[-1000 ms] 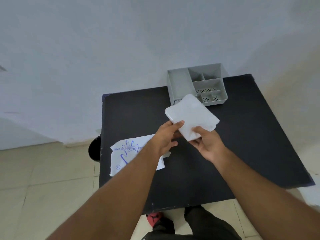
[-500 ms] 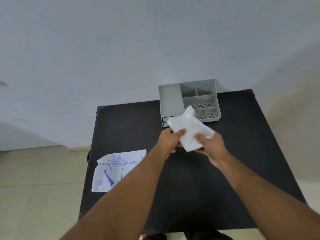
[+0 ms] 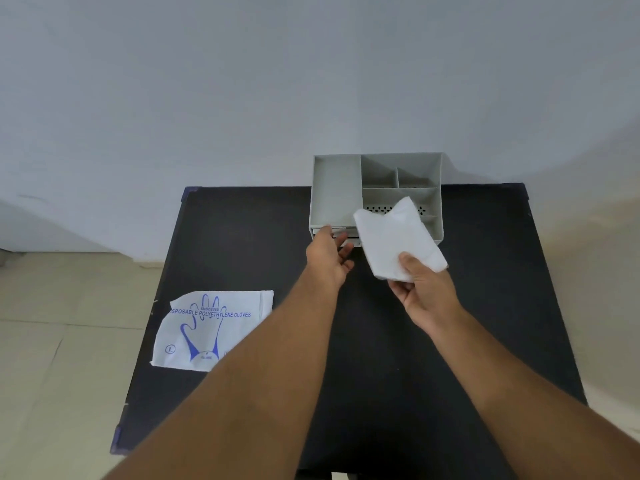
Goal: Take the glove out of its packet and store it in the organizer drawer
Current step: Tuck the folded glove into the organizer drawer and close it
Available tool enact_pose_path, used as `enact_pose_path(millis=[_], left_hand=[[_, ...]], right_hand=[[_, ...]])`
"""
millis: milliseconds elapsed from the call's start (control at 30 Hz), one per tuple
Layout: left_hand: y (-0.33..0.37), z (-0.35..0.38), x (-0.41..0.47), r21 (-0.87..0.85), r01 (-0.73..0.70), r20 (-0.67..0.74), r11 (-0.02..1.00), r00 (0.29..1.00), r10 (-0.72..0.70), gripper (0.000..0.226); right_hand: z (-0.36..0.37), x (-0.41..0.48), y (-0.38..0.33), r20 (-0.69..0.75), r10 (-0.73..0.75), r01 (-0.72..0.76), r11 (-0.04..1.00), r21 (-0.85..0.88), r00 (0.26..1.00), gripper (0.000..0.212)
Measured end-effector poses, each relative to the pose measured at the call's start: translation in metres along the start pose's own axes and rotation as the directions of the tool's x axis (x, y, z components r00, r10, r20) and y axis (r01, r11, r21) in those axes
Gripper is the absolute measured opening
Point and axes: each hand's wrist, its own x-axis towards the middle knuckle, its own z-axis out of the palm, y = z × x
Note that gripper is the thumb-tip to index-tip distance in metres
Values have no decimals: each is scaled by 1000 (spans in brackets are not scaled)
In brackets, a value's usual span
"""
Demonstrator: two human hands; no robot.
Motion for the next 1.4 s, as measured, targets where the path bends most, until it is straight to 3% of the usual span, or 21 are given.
enact_pose_path(millis=[133, 533, 667, 800, 967, 1100, 1200, 1300, 1400], left_hand=[[-7, 1, 6, 78, 9, -30, 997, 1000, -7, 21], [-41, -36, -9, 286, 49, -133, 957, 991, -11, 27], [-54, -58, -19, 421, 79, -103, 904, 994, -39, 24], [-58, -72, -26, 531, 157, -6, 833, 983, -182, 25], [-51, -76, -30, 702, 177, 4, 690, 968, -252, 51], [-43, -77, -26, 740, 82, -17, 667, 995, -103, 77], [-35, -80, -21, 754, -14, 14, 657, 1000, 5, 65], [-31, -82, -19, 804, -16, 66, 595, 996, -62, 42], [-28, -84, -21, 860, -1, 73, 510, 990, -122, 34]], right_hand=[[2, 5, -1, -8, 12, -11, 1000, 9, 1000, 31], [27, 3, 2, 36, -40, 42, 997, -63, 999, 24], [26, -4, 16, 39, -38, 41, 995, -96, 999, 23], [21, -10, 25, 10, -32, 33, 994, -100, 999, 23], [15, -16, 32, -16, -40, 39, 993, -108, 999, 23], [8, -19, 33, -21, -42, 41, 996, -83, 999, 25], [2, -21, 36, -36, -29, 27, 998, -62, 999, 26], [-2, -23, 41, -65, -21, 19, 999, -41, 998, 30], [-3, -23, 44, -69, -26, 23, 999, -38, 997, 31]])
